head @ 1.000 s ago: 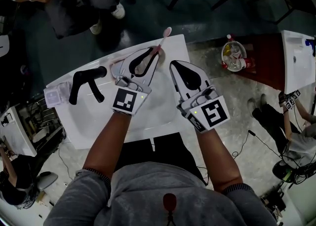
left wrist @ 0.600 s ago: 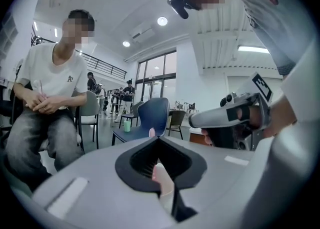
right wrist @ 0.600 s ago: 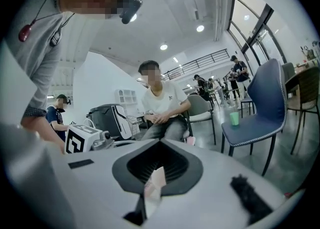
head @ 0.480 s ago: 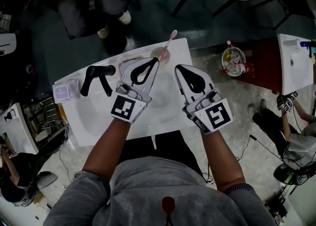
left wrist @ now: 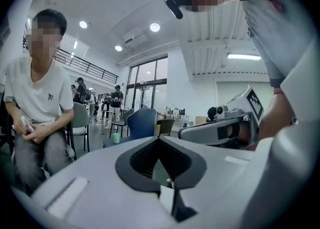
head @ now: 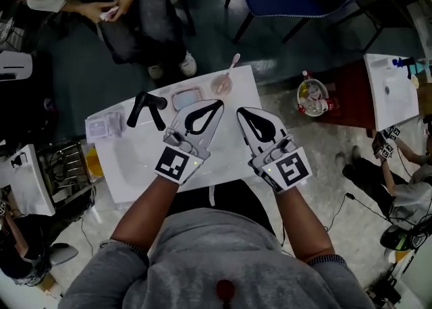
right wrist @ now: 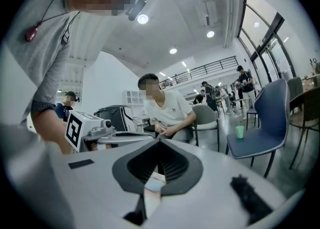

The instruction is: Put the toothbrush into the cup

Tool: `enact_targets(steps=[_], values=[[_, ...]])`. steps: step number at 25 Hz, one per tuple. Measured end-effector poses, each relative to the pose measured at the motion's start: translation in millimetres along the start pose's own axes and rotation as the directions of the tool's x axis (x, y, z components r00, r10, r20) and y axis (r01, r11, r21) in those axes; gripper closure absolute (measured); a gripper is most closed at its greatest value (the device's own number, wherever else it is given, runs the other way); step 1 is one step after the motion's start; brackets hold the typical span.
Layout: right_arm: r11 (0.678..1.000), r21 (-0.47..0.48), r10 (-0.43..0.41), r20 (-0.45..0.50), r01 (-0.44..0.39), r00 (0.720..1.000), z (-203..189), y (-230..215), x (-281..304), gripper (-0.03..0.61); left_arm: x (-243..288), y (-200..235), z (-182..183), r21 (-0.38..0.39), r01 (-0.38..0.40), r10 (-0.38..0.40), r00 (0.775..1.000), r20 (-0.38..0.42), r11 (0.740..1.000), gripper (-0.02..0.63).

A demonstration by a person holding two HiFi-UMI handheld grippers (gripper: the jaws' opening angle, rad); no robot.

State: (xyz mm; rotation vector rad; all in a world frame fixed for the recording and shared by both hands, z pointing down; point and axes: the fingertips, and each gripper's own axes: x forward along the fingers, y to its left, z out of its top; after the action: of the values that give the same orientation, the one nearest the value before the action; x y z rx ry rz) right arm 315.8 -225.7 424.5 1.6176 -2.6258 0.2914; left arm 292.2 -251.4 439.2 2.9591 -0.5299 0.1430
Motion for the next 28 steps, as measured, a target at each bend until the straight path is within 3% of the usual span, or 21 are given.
enact_targets(steps=[12, 21, 28], values=[[1.0, -0.024, -0.001, 0.009, 0.001, 1.0, 19, 25, -19, 0.572, -29, -26, 23, 0.001, 0.033, -0.033, 0.999, 0.016, 0.999, 0.606], [0.999, -0.043, 0.007, 0.025, -0.006, 1.0, 29, 35, -17, 0.572, -38, -24, 28, 0.052, 0.027, -0.03, 0.998, 0.055, 0.998, 0.606], [0.999, -0.039, 0.007, 0.028, -0.006, 1.0, 28, 37, -17, 0.572, -40, -25, 26, 0.03, 0.026, -0.027, 0.999, 0.044, 0.999, 0.606]])
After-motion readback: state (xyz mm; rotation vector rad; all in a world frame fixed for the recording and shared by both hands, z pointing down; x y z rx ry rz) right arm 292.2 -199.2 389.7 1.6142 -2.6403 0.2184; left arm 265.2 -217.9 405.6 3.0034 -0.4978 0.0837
